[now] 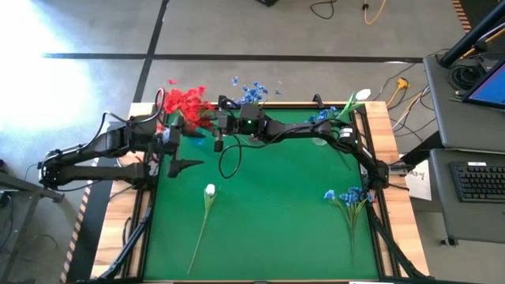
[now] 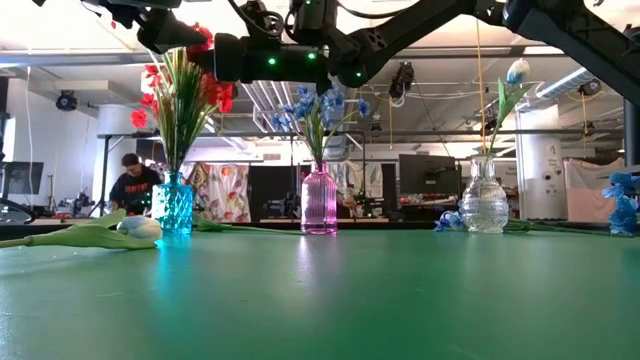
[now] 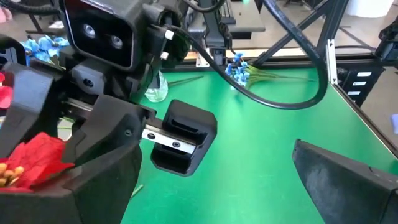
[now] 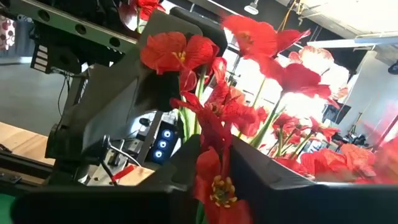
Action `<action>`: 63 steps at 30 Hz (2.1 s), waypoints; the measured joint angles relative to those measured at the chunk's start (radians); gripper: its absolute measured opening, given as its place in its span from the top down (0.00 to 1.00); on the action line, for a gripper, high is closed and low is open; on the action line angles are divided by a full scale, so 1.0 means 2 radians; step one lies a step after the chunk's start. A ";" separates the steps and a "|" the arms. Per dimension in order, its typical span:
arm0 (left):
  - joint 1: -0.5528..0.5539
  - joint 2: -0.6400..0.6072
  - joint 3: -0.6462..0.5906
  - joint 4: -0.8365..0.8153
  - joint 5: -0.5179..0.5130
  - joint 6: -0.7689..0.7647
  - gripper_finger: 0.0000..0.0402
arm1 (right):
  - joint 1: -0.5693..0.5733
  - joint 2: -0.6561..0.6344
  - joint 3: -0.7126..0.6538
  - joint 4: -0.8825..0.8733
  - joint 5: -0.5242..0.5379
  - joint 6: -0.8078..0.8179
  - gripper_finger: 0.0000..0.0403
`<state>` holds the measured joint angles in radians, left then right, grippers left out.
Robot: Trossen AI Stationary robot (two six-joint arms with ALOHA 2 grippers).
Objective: Sort flowers into vase by color
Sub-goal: Put the red flowers into the blue vase
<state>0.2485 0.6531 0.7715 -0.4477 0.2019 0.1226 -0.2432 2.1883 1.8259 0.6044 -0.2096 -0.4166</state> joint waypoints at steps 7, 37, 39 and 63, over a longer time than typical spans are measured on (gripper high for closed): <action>0.000 -0.012 0.000 0.000 -0.006 -0.005 0.00 | 0.000 0.000 0.000 0.000 0.000 0.000 0.94; 0.000 -0.122 0.000 0.003 -0.057 -0.023 0.00 | -0.015 0.000 0.000 0.000 0.000 0.025 0.93; 0.000 -0.126 0.000 0.003 -0.068 -0.031 0.00 | -0.015 0.000 0.000 -0.001 0.000 0.025 0.93; 0.000 -0.121 0.000 0.025 -0.087 -0.039 0.00 | -0.014 -0.003 0.023 -0.028 0.000 0.014 0.93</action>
<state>0.2485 0.4118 0.7715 -0.3976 0.0273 0.0455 -0.2710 2.1815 1.8714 0.5486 -0.2104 -0.3893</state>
